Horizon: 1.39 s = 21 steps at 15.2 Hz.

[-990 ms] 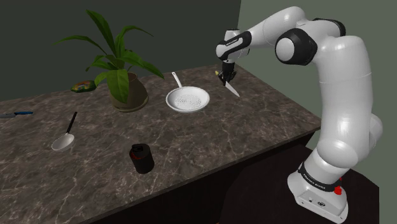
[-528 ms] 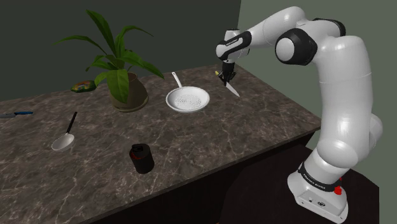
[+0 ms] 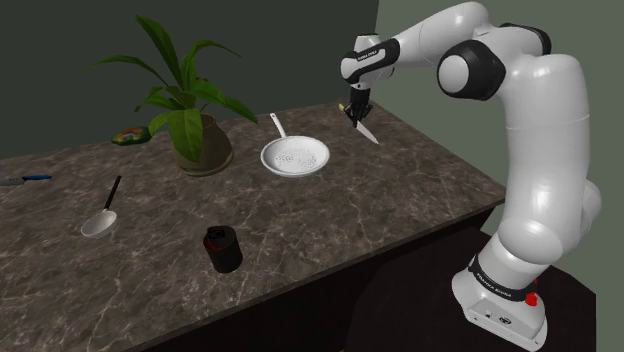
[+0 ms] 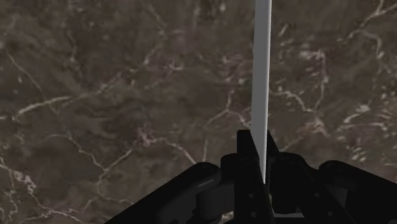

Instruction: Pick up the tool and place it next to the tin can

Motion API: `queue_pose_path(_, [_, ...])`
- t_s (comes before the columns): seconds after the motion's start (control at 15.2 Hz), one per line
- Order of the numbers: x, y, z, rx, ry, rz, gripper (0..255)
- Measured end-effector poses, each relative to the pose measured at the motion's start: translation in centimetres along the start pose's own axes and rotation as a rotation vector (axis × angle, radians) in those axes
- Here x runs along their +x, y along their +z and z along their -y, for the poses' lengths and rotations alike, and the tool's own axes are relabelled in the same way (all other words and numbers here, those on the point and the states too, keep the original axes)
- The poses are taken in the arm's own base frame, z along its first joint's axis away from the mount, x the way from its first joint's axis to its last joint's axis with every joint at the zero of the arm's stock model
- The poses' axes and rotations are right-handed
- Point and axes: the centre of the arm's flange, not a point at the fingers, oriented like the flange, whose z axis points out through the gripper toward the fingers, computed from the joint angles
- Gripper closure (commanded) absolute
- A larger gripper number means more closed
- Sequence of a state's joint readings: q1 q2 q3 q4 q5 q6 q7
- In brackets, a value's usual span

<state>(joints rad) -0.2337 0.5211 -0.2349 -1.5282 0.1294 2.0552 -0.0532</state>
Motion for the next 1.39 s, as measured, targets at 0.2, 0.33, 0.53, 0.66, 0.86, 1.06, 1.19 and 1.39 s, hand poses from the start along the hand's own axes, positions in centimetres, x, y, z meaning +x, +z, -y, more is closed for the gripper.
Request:
queue_pose_path(0.2, [0.0,-1.5,0.0,0.000,0.000,0.000,255])
queue_pose_path(0.33, [0.1,-2.6,0.2,0.000,0.000,0.000,255])
queue_pose_path(0.53, [0.2,-4.2,0.1,0.000,0.000,0.000,255])
queue_pose_path(0.66, [0.1,-5.2,0.1,0.000,0.000,0.000,255])
queue_pose_path(0.86, [0.1,-6.7,0.1,0.000,0.000,0.000,255])
queue_pose_path(1.06, [0.1,-8.3,0.0,0.000,0.000,0.000,255])
queue_pose_path(1.19, [0.2,-9.4,0.1,0.000,0.000,0.000,255])
queue_pose_path(1.39, [0.2,-11.1,0.1,0.000,0.000,0.000,255])
